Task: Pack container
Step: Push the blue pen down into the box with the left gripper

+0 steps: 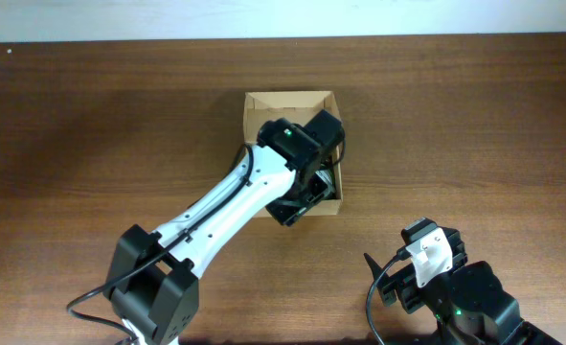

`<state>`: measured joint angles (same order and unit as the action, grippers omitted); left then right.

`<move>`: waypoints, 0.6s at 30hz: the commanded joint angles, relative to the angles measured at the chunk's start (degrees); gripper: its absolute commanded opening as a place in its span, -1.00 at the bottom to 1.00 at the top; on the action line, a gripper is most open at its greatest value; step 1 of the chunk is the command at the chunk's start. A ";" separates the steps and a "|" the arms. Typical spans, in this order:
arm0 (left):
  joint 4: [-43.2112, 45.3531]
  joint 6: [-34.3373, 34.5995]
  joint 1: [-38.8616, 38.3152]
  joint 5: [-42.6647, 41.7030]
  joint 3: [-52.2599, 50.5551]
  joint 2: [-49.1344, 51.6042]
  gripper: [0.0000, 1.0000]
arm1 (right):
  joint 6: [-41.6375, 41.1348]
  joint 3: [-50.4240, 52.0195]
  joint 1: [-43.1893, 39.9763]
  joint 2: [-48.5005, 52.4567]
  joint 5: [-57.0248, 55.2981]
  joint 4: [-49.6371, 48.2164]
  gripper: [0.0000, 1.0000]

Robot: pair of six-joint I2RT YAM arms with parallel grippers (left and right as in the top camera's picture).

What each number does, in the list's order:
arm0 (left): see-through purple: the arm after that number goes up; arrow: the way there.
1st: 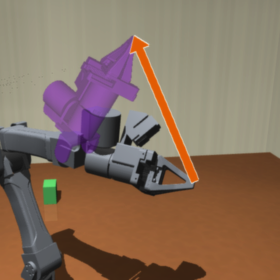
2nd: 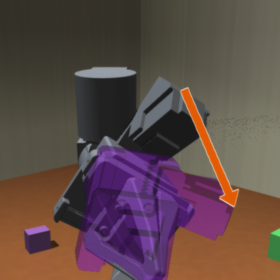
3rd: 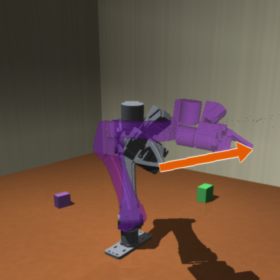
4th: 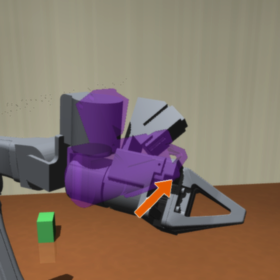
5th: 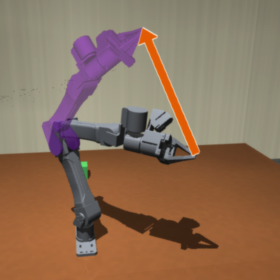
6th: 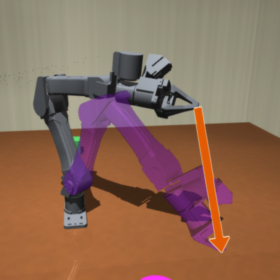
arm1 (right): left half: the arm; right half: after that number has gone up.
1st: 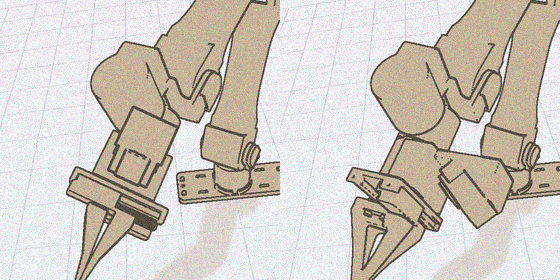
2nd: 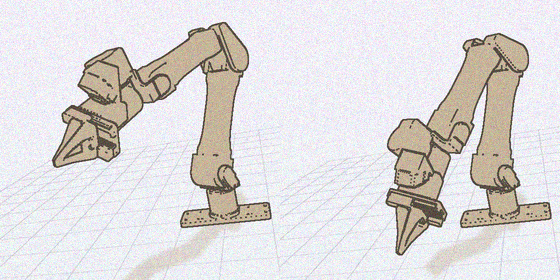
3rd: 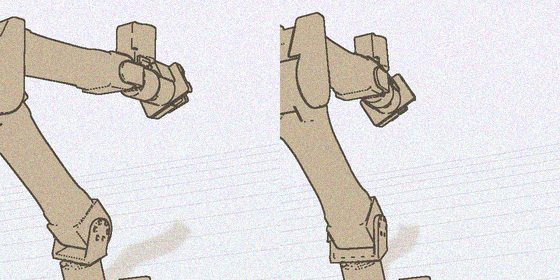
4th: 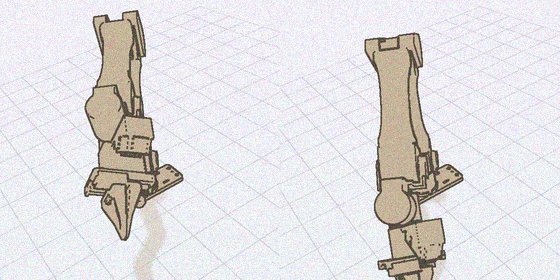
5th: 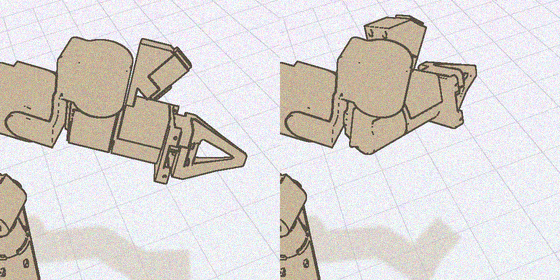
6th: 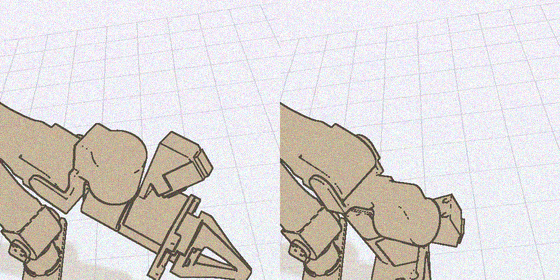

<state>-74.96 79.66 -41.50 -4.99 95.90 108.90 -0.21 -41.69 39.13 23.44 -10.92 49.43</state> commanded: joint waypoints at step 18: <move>4.02 -3.48 1.92 1.27 0.46 3.45 -0.48 | -0.72 0.28 -0.26 -0.31 -0.07 -0.15 0.98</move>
<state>-71.07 76.95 -39.68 -4.08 95.90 110.65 -0.23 -41.69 39.13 23.44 -10.92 49.43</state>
